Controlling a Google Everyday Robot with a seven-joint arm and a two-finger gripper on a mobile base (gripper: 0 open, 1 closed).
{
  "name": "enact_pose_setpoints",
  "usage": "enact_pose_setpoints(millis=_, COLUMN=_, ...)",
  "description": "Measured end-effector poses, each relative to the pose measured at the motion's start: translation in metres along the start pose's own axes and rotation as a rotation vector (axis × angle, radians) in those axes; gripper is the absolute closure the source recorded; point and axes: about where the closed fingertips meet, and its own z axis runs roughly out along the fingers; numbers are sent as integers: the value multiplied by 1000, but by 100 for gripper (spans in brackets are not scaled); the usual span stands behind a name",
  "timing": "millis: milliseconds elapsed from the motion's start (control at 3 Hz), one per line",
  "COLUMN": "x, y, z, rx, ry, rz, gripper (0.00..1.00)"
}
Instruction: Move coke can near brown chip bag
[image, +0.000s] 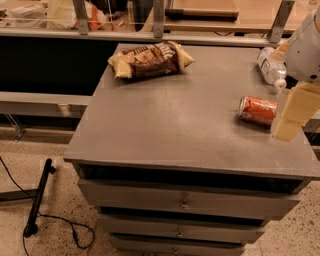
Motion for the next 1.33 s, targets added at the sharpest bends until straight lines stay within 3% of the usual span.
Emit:
enact_pose_setpoints(millis=333, x=21, y=-23, z=-2, rx=43, ry=3, rz=25, gripper=0)
enact_pose_setpoints(millis=667, x=49, y=-48, z=-5, rx=63, ry=-34, rz=51, gripper=0)
enact_pose_setpoints(millis=1000, x=90, y=-68, z=-13, rx=72, ry=-119, rz=116, gripper=0)
enact_pose_setpoints(millis=1333, x=121, y=-77, z=-25, rx=98, ry=-253, rz=170, gripper=0)
